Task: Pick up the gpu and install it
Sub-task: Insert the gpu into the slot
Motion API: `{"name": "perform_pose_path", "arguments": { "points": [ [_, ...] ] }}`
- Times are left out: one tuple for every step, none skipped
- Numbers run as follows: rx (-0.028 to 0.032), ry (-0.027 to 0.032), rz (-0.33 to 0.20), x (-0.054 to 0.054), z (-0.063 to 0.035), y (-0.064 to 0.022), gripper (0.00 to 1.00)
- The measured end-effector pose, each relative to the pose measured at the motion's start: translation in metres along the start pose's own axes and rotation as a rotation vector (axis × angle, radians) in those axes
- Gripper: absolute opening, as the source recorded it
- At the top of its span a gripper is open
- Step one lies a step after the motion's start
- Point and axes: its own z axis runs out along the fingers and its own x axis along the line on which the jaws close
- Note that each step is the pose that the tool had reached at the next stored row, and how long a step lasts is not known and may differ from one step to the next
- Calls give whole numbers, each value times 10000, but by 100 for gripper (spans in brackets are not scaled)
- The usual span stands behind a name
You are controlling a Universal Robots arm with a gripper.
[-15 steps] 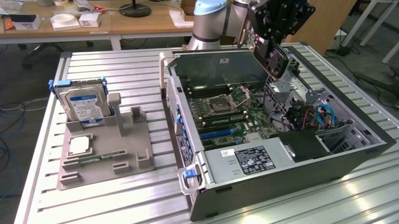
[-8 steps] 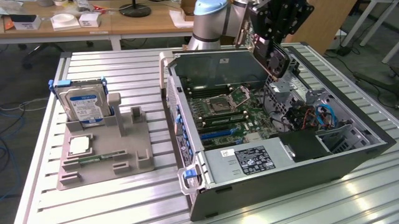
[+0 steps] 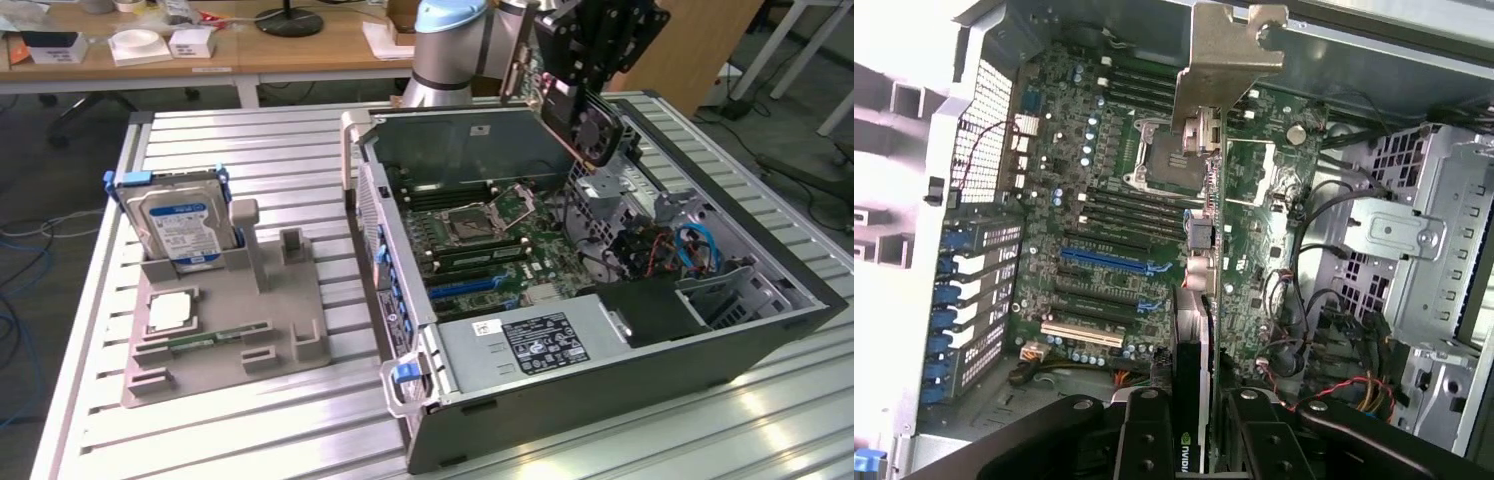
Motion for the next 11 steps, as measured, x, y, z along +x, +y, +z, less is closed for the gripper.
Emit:
{"name": "perform_pose_path", "arguments": {
  "points": [
    [-2, -3, -63, 0, 0, 0, 27],
    [-3, -5, -126, 0, 0, 0, 27],
    [-3, -7, -195, 0, 0, 0, 27],
    [-2, -9, -265, 0, 1, 0, 27],
    [-1, -12, -336, 0, 0, 0, 27],
    [-1, -14, -404, 1, 0, 0, 27],
    [-3, -15, -476, 2, 0, 0, 27],
    [-4, -18, -542, 2, 0, 0, 27],
    [-6, -21, -606, 2, 0, 0, 27],
    [-7, -23, -673, 3, 0, 0, 27],
    [-8, -25, -742, 4, 0, 0, 27]
  ]
}}
